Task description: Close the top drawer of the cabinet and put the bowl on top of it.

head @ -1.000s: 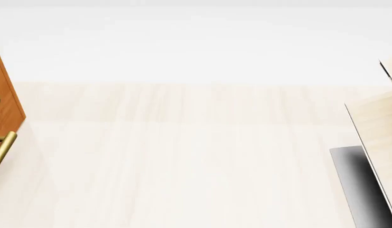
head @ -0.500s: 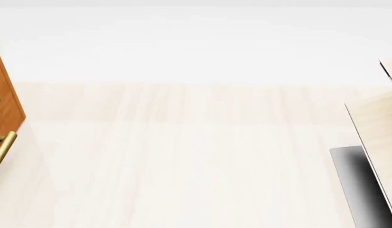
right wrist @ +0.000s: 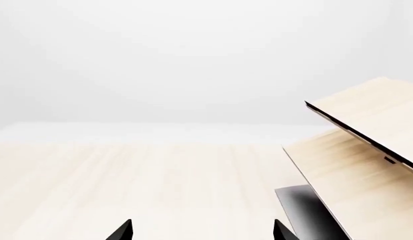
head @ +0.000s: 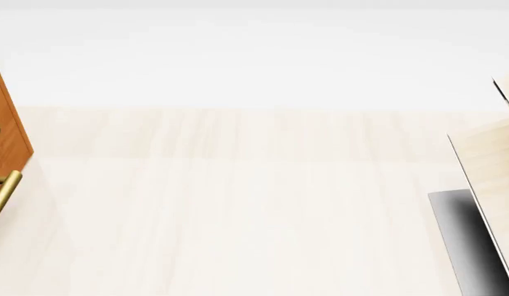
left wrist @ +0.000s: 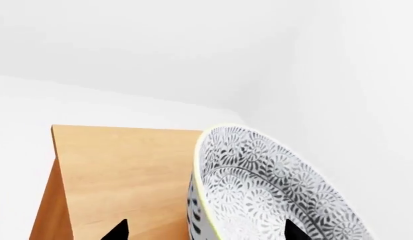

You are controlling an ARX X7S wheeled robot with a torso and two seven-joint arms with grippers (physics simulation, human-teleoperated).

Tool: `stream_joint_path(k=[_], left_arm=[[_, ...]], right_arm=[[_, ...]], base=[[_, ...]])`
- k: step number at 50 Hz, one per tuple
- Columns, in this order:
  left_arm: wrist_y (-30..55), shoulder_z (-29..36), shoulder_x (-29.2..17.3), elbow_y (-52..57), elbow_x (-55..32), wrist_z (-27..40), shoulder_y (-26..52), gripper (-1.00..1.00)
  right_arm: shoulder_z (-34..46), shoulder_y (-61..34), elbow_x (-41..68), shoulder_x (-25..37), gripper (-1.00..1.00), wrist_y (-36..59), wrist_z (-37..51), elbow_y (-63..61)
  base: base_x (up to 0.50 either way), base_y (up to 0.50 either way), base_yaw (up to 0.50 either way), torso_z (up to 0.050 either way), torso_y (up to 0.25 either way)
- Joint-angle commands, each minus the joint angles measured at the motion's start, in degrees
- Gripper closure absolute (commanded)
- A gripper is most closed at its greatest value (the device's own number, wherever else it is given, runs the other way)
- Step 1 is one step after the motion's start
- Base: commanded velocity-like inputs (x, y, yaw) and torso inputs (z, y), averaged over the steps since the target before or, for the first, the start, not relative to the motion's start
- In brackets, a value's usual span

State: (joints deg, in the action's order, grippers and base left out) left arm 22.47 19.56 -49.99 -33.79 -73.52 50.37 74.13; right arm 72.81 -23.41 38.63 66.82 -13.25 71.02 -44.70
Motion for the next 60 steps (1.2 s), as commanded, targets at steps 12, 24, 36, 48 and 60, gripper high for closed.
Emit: stream_joint_path(k=[12, 24, 36, 48, 60], left_arm=[[1.5, -2.5, -0.9, 3.4, -4.2, 0.3, -1.4, -1.00], [3.1, -2.8, -1.5, 6.2, -5.4, 0.9, -0.9, -1.00], [3.9, -3.6, -3.1, 9.6, -6.4, 2.4, -1.6, -1.00], [4.0, -6.2, -5.4, 15.4, -9.7, 4.0, -5.0, -1.00], [4.9, -8.6, -8.9, 24.2, -13.5, 6.8, -10.6, -1.00]], right_arm=[[-0.2, 0.7, -0.3, -0.1, -1.00, -0.7, -0.1, 0.4], [-0.3, 0.4, -0.1, -0.5, -1.00, 0.2, -0.2, 0.3], [-0.3, 1.2, -0.9, -0.7, -1.00, -0.6, -0.5, 0.9], [-0.5, 1.1, -0.6, -0.3, -1.00, -0.5, -0.6, 0.2], [-0.5, 1.9, -1.5, 0.4, -1.00, -1.0, -0.3, -0.5]], base=[[0.00, 0.00, 0.00, 0.000, 0.000], [0.00, 0.00, 0.00, 0.000, 0.000], [0.00, 0.00, 0.00, 0.000, 0.000], [0.00, 0.00, 0.00, 0.000, 0.000], [0.00, 0.00, 0.00, 0.000, 0.000]])
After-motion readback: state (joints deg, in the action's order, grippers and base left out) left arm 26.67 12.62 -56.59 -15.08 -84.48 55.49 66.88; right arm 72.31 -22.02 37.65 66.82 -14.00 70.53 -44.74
